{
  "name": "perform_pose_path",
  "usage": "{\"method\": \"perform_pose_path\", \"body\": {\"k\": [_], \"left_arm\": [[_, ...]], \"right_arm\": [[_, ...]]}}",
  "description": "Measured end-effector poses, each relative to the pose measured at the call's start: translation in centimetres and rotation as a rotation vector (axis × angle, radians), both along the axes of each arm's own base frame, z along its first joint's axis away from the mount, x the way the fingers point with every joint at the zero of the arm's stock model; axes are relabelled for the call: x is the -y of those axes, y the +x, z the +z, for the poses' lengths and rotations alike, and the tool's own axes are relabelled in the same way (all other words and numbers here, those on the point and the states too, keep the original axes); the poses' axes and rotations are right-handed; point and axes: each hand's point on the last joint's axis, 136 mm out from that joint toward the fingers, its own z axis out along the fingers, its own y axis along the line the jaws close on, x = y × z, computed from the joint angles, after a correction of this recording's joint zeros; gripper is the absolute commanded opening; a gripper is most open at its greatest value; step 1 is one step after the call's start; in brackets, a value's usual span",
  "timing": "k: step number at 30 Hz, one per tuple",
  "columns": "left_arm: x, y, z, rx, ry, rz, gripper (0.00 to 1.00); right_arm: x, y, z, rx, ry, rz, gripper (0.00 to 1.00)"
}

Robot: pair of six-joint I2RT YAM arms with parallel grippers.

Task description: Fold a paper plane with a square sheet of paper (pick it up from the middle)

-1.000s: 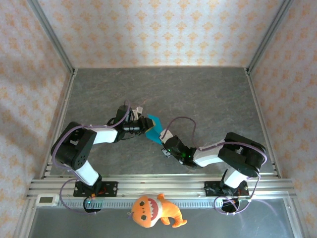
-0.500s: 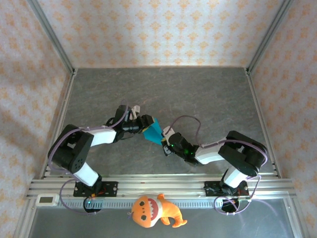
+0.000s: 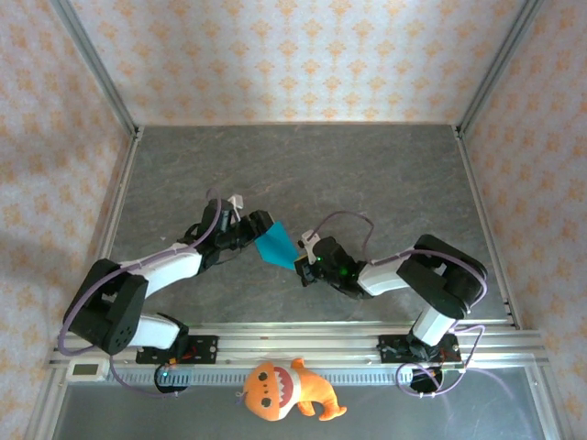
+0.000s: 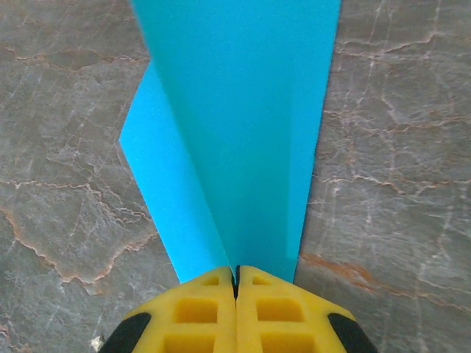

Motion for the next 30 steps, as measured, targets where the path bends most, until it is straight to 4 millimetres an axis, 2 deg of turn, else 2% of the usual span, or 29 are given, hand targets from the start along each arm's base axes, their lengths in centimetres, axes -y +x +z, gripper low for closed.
{"method": "perform_pose_path", "body": {"k": [4,9,14,22,30], "left_arm": [[-0.3,0.0,-0.2,-0.004,0.01,0.011,0.62],[-0.6,-0.8,-0.9,-0.023,0.011,0.015,0.38],[-0.7,-1.3,-0.8,-0.018,0.002,0.009,0.24],[0.7,-1.3,0.3,0.02,-0.075,-0.046,0.18],[2.1,-1.0,-0.5,-0.008,-0.147,-0.088,0.17]], "right_arm": [[-0.4,0.1,0.0,-0.018,0.011,-0.002,0.0],[-1.1,0.2,0.0,-0.062,0.039,-0.01,0.0],[-1.7,0.4,0.1,-0.167,0.086,-0.03,0.0],[-1.2,1.0,0.2,-0.334,0.166,-0.099,0.0],[0.6,1.0,0.2,-0.37,0.158,-0.17,0.0]]}}
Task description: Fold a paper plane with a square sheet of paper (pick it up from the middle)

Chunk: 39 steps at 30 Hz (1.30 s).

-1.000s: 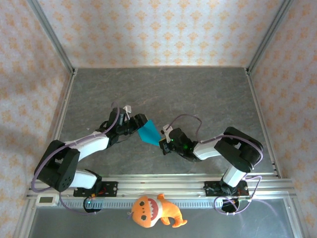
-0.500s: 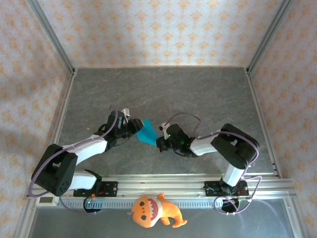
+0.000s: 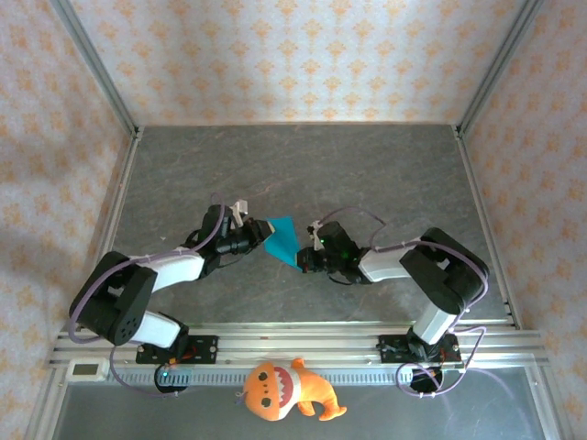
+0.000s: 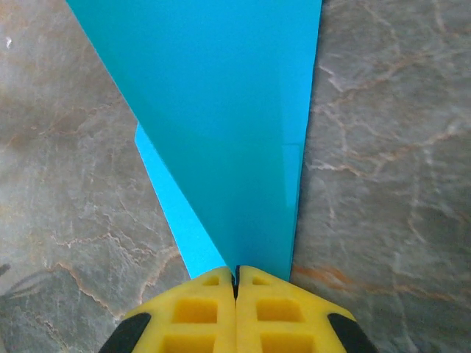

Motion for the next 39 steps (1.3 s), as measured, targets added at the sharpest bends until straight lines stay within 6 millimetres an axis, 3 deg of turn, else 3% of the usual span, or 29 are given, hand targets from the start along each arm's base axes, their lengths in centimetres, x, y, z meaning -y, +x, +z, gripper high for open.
{"method": "perform_pose_path", "body": {"k": [11,22,33,39], "left_arm": [[2.6,-0.8,-2.1,-0.057,-0.022,-0.083,0.13],[5.5,0.2,-3.0,-0.065,-0.03,-0.147,0.1],[5.8,0.2,-3.9,-0.087,-0.021,-0.154,0.1],[6.0,0.2,-3.9,-0.085,-0.028,-0.164,0.1]], "right_arm": [[0.3,-0.3,-0.1,-0.03,0.063,-0.059,0.0],[0.4,-0.5,-0.1,-0.03,0.085,-0.068,0.0],[0.2,-0.5,0.0,-0.036,0.095,-0.056,0.09],[0.2,-0.6,0.0,-0.039,0.097,-0.054,0.0]]}}
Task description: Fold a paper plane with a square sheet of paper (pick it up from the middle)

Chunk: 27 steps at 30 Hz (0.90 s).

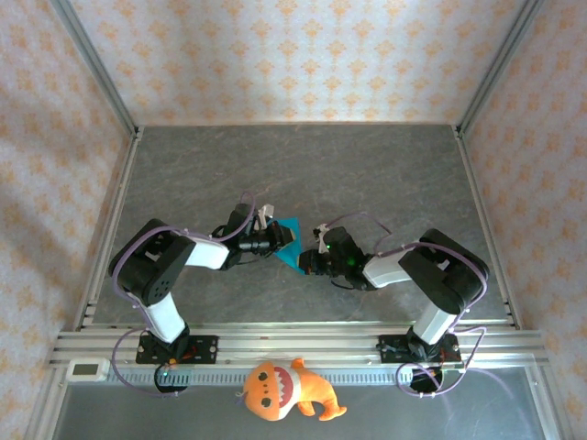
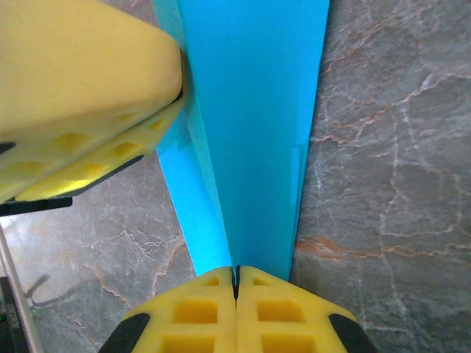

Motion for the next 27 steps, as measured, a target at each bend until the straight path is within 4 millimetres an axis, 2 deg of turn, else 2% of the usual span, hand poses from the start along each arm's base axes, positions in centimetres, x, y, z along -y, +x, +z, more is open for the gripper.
{"method": "perform_pose_path", "body": {"k": [7,16,23,27], "left_arm": [[-0.1,0.1,0.1,0.006,0.007,0.006,0.11],[-0.7,0.6,2.3,0.072,0.002,0.05,0.1],[-1.0,0.1,1.7,0.057,0.009,0.054,0.09],[-0.9,-0.1,0.6,0.029,0.015,0.04,0.09]], "right_arm": [[0.1,-0.1,0.0,0.005,0.016,-0.009,0.0],[0.4,-0.3,0.1,0.004,0.047,-0.027,0.0],[0.5,-0.4,0.2,-0.002,0.066,-0.042,0.0],[0.6,-0.5,0.1,-0.004,0.071,-0.048,0.0]]}}
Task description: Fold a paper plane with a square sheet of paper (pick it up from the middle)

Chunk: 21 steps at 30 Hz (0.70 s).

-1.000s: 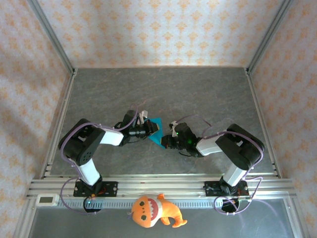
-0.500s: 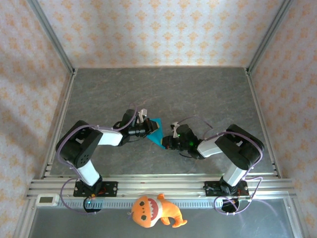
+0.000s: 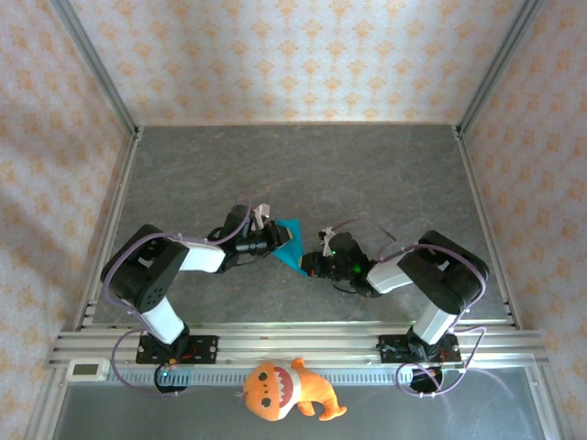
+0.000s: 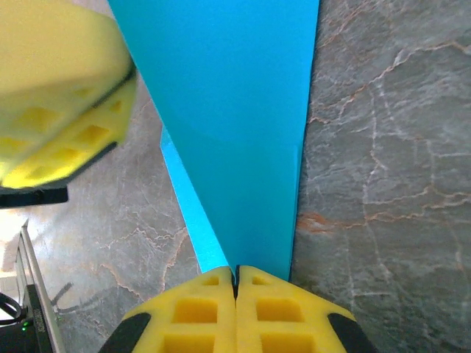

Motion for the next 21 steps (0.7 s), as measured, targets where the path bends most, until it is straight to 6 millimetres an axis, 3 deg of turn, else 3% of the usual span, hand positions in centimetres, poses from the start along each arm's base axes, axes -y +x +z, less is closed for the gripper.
{"method": "perform_pose_path", "body": {"k": [9,15,21], "left_arm": [[0.5,0.4,-0.8,-0.021,0.001,-0.015,0.09],[0.5,0.4,-1.2,-0.032,0.005,-0.017,0.09],[0.6,0.1,-2.0,-0.053,0.011,-0.025,0.09]], "right_arm": [[0.0,0.0,0.0,0.0,0.004,-0.002,0.06],[0.0,0.0,0.0,0.0,0.003,-0.002,0.0],[0.0,0.0,0.0,0.0,0.003,-0.002,0.0]]}}
